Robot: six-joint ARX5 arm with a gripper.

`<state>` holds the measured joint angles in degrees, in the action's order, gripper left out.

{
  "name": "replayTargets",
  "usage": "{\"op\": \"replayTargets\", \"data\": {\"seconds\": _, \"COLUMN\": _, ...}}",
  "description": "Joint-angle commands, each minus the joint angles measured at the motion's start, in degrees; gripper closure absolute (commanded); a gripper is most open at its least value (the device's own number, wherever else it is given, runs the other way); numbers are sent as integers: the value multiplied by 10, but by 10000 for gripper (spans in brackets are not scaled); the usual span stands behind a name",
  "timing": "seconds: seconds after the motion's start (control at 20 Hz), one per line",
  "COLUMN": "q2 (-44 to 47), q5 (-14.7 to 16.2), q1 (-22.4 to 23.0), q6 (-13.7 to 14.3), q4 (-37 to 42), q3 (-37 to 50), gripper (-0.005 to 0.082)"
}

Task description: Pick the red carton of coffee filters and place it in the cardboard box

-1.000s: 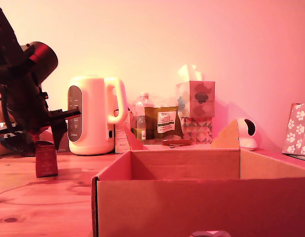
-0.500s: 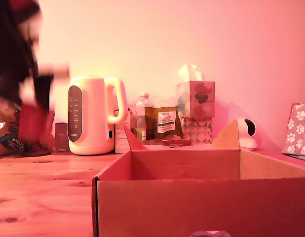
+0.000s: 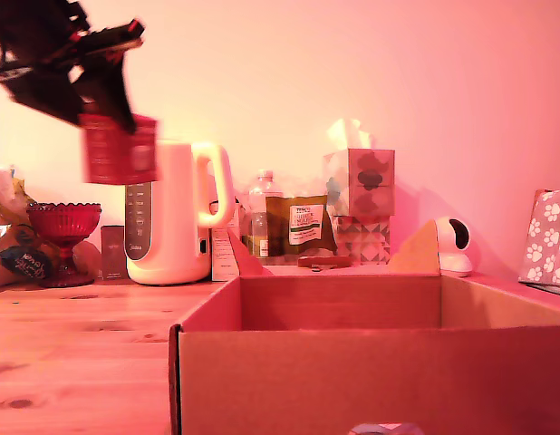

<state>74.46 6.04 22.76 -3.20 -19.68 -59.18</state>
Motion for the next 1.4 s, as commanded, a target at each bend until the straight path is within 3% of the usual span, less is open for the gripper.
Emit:
{"op": "replayTargets", "data": {"seconds": 0.0, "q2": 2, "q5": 34, "q1": 26, "q6": 13, "q4": 12, "q3": 9, "gripper": 552}}
{"op": "replayTargets", "data": {"seconds": 0.15, "q2": 3, "q5": 82, "q1": 73, "q6": 27, "q4": 26, "q3": 9, "gripper": 552}}
{"op": "replayTargets", "data": {"seconds": 0.3, "q2": 23, "q5": 102, "q1": 125, "q6": 37, "q4": 40, "q3": 9, "gripper": 552}}
{"op": "replayTargets", "data": {"seconds": 0.7, "q2": 111, "q5": 111, "q1": 231, "q6": 44, "q4": 88, "q3": 9, "gripper": 552}}
{"op": "replayTargets", "data": {"seconds": 0.95, "q2": 124, "q5": 111, "q1": 261, "q6": 48, "q4": 104, "q3": 9, "gripper": 552}}
{"op": "replayTargets", "data": {"seconds": 1.35, "q2": 206, "q5": 101, "q1": 264, "q6": 50, "q4": 69, "q3": 9, "gripper": 551}}
